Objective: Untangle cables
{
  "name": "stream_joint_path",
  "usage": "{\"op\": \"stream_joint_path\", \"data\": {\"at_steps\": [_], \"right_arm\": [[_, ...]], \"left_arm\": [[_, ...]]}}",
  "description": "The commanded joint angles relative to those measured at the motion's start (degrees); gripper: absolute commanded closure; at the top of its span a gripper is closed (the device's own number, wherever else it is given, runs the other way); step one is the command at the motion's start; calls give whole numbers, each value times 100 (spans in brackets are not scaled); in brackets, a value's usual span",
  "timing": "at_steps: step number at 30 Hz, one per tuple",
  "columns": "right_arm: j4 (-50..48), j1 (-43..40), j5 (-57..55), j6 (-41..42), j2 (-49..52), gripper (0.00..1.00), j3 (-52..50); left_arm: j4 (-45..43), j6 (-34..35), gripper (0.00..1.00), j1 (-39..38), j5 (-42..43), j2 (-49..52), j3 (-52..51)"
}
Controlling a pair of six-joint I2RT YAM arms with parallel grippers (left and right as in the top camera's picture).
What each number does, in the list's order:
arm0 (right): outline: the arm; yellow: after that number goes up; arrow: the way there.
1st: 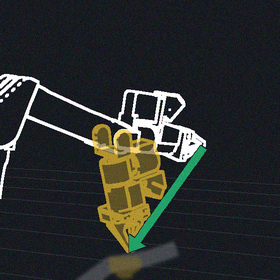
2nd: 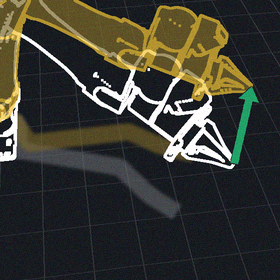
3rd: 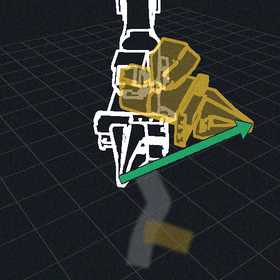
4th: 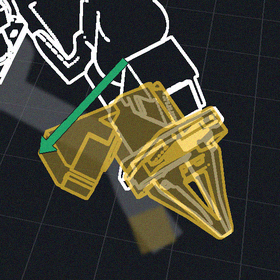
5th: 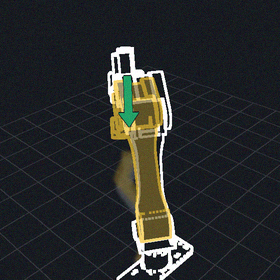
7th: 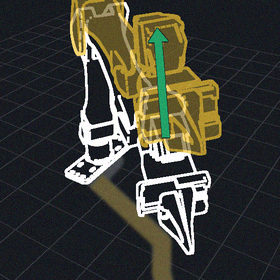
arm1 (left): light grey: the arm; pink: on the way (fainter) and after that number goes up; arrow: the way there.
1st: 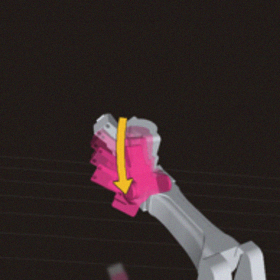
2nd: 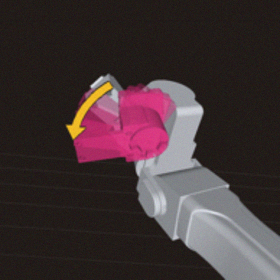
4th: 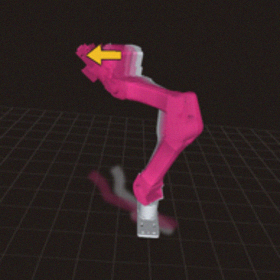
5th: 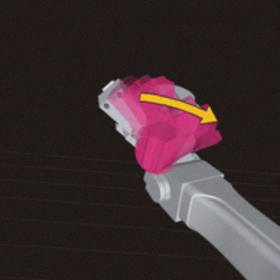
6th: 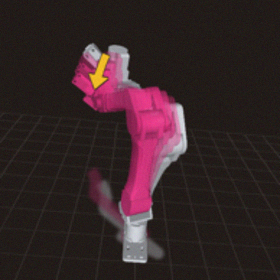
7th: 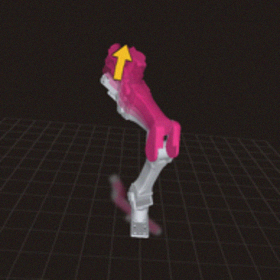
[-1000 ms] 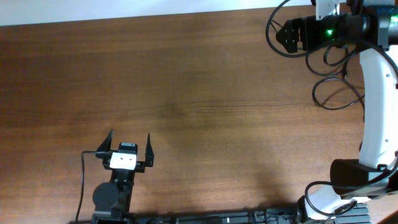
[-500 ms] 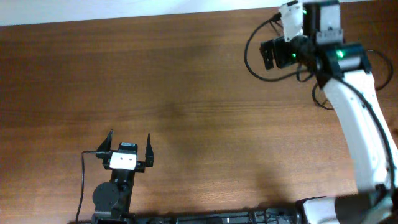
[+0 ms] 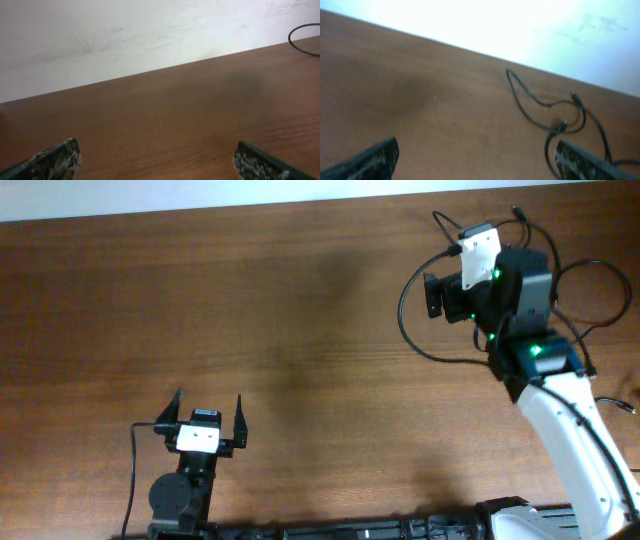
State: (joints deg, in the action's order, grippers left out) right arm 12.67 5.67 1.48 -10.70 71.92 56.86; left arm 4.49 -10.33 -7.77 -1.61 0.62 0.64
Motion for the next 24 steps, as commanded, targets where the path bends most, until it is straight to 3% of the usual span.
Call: {"op": "stream_joint_path", "data": {"at_steps": [1, 9, 13, 24], "right_arm": [[-1060, -17, -68, 0, -457, 1, -944], [-4728, -17, -68, -2, -1029, 1, -3327], [-6041, -17, -116, -2, -1287, 1, -4221], [-7305, -17, -369, -2, -1954, 1, -5488]], "left_arm": [[24, -94, 1, 37, -76, -33, -15], [24, -94, 1, 37, -76, -33, -15], [24, -94, 1, 37, -76, -33, -15], [24, -94, 1, 37, -76, -33, -15]]}}
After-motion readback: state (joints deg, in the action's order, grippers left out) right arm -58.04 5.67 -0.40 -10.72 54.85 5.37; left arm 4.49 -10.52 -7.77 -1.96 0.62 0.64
